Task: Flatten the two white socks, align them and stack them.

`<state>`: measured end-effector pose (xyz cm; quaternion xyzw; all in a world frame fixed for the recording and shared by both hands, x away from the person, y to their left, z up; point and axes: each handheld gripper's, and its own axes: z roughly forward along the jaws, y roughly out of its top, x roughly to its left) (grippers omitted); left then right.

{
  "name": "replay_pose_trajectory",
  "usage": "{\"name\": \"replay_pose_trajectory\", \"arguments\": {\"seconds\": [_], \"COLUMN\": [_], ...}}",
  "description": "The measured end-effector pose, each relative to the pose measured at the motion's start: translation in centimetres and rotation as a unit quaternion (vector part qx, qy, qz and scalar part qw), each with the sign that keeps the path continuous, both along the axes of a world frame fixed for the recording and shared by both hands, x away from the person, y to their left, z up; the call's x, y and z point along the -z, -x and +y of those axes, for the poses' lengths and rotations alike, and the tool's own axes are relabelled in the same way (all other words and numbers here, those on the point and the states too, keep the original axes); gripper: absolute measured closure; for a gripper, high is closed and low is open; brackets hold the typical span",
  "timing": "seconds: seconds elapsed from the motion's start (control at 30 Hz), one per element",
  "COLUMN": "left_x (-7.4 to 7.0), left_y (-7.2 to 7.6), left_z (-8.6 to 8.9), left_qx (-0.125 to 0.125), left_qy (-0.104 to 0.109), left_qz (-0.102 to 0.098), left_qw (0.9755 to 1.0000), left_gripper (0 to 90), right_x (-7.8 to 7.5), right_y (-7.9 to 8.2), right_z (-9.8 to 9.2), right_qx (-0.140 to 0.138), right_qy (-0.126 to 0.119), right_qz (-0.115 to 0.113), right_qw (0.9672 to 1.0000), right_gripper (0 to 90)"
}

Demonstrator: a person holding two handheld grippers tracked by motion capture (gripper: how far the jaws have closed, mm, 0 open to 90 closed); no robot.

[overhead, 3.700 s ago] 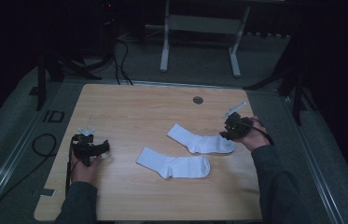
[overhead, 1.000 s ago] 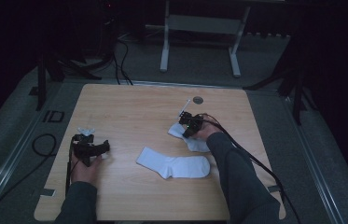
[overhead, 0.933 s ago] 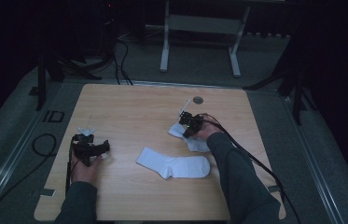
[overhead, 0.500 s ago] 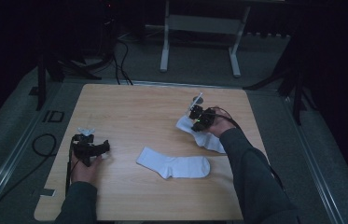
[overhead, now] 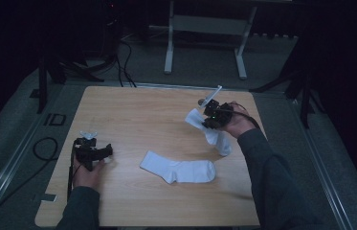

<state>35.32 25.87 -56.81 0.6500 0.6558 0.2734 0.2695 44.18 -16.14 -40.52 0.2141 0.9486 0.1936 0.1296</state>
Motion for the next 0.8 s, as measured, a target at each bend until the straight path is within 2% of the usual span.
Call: {"name": "replay_pose_trajectory", "arguments": {"seconds": [0.33, 0.5, 0.8], "left_x": [0.0, 0.0, 0.0], "left_y": [0.0, 0.0, 0.0], "left_z": [0.0, 0.0, 0.0], "left_qx": [0.000, 0.000, 0.000], "left_qy": [0.000, 0.000, 0.000], "left_qz": [0.001, 0.001, 0.001], "left_qw": [1.0000, 1.0000, 1.0000], "left_gripper": [14.2, 14.2, 14.3], "right_x": [-2.6, -3.9, -4.9], "right_y": [2.0, 3.1, 5.2], "right_z": [-0.1, 0.0, 0.7], "right_qx": [-0.017, -0.032, -0.065], "right_qy": [-0.026, -0.052, -0.076], "right_qz": [-0.028, -0.038, -0.034], "right_qw": [0.9991, 0.9974, 0.9944], "right_gripper": [82.3, 82.3, 82.0]}}
